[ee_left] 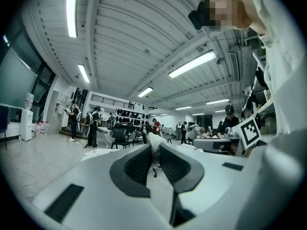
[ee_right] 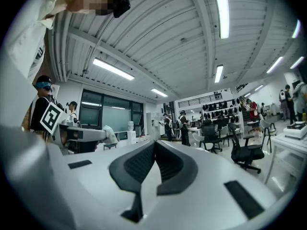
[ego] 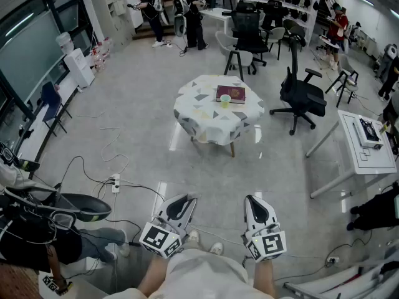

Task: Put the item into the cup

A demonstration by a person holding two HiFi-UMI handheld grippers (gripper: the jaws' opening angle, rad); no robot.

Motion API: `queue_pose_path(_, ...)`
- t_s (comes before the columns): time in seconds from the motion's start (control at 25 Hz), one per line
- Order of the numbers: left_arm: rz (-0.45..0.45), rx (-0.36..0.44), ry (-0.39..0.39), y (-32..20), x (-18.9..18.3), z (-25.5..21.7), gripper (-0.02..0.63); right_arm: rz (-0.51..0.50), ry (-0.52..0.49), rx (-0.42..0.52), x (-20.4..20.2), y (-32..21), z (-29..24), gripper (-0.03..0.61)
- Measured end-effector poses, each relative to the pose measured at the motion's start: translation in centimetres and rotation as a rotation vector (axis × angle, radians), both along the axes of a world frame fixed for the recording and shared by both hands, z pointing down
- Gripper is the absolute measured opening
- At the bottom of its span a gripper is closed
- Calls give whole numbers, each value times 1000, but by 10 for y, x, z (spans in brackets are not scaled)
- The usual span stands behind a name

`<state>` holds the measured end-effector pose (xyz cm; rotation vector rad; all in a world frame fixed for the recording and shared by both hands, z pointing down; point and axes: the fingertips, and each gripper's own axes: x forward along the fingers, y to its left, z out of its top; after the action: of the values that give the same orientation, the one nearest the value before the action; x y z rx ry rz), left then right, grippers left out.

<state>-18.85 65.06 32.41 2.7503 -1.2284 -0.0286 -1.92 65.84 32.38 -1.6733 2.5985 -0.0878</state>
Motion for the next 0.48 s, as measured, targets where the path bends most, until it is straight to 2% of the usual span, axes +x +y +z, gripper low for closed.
queue_pose_path(0.48,-10,17,-17,-5,24,-3,60,-45,-9,-7,8,-2,5,11)
